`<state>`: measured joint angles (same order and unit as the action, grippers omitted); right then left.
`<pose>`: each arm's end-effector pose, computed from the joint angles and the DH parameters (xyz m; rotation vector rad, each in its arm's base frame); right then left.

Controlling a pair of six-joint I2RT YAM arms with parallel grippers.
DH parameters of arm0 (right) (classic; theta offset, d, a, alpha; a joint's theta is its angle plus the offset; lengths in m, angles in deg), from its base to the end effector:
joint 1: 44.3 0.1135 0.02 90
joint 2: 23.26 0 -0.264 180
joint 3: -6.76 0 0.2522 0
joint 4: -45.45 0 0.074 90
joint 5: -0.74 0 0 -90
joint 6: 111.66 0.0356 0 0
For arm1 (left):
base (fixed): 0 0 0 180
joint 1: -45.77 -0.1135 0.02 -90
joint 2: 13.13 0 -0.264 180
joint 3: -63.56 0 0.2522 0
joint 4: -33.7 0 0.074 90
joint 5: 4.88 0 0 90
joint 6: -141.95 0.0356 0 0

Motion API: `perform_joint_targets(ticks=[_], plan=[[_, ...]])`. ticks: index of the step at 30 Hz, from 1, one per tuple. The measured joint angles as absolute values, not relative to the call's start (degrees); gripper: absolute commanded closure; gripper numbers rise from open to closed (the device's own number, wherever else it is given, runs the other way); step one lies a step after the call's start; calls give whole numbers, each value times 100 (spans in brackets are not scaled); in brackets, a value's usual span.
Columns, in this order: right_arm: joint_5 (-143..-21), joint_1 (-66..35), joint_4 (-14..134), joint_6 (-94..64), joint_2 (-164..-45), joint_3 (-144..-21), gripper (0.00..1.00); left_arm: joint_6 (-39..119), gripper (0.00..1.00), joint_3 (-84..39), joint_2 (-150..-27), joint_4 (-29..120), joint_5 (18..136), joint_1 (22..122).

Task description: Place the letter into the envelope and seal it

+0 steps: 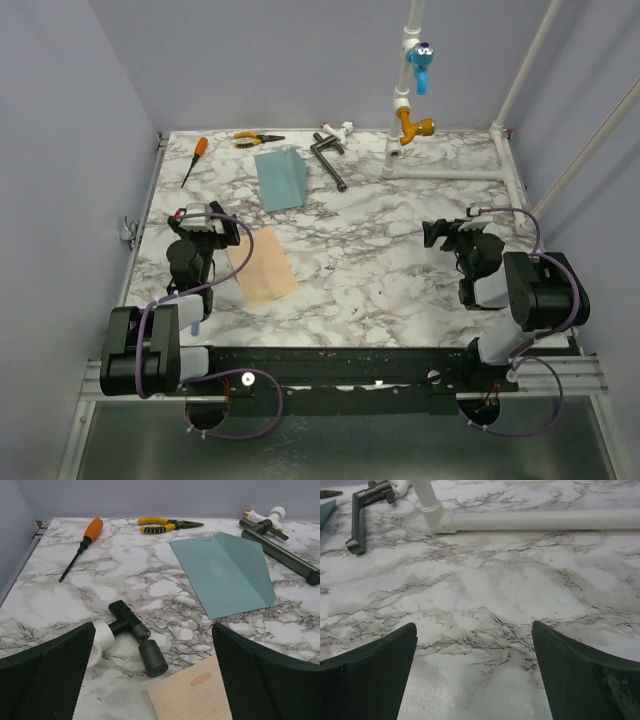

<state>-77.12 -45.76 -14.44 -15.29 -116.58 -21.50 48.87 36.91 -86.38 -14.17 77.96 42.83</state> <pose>0.2501 0.0011 0.1386 -0.0475 1.6639 0.2409 0.2264 0.0072 0.1855 0.0176 1.5495 -0.0987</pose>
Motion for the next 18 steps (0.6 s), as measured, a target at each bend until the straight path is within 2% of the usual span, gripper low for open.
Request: perform_joint_targets(ticks=[8, 11, 14, 18], plan=[[-7782, -4576, -1299, -1498, -11595, -2174, 0, 4896, 1, 3691, -8623, -1388, 7735, 4285], [-7808, -4576, -102, -1411, -11171, -2648, 0, 4892, 1, 3565, -8293, -813, 7702, 4281], [-7777, -4576, 1411, -1151, -10924, -3855, 0, 5036, 1, 3117, -7615, 63, 7426, 4239], [-7292, -4539, 2397, -543, -10900, -4764, 0, 5803, 1, 2470, -6765, 1235, 6672, 4224]])
